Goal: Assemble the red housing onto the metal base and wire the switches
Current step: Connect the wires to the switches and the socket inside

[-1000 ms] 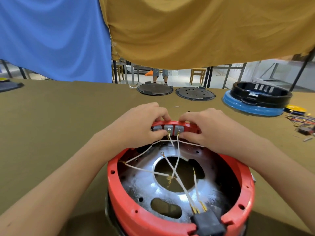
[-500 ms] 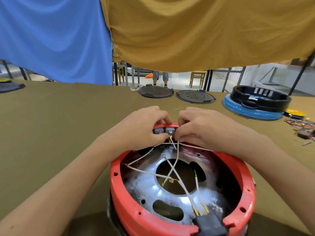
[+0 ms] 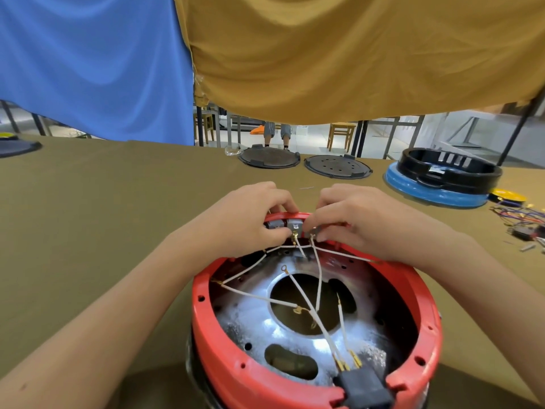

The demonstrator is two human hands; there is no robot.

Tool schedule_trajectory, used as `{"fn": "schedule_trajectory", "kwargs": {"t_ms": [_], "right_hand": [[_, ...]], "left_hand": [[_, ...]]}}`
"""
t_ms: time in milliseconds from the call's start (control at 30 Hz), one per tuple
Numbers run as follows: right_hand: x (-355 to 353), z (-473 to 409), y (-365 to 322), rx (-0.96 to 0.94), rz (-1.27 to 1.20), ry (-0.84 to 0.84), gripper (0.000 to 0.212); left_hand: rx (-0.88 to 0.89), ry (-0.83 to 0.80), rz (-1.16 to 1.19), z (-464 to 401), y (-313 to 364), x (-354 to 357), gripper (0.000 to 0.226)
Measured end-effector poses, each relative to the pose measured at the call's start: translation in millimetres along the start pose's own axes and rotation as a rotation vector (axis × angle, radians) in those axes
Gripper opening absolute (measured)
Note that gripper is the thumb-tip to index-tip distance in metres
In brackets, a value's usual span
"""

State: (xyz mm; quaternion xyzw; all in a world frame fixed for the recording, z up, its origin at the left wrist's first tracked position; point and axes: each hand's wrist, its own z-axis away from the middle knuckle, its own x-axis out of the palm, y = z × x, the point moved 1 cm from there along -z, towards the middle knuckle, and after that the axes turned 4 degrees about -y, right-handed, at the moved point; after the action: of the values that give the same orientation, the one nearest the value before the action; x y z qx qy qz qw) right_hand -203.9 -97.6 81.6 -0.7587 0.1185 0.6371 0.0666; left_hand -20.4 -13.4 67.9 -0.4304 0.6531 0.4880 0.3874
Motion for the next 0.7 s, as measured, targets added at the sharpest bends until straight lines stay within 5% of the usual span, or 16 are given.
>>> {"fn": "schedule_trajectory", "kwargs": {"t_ms": [700], "right_hand": [[-3.2, -0.2, -7.1, 0.039, 0.042, -0.041, 0.021]], "left_hand": [[-0.009, -0.010, -0.016, -0.3, 0.1, -0.1, 0.029]]}}
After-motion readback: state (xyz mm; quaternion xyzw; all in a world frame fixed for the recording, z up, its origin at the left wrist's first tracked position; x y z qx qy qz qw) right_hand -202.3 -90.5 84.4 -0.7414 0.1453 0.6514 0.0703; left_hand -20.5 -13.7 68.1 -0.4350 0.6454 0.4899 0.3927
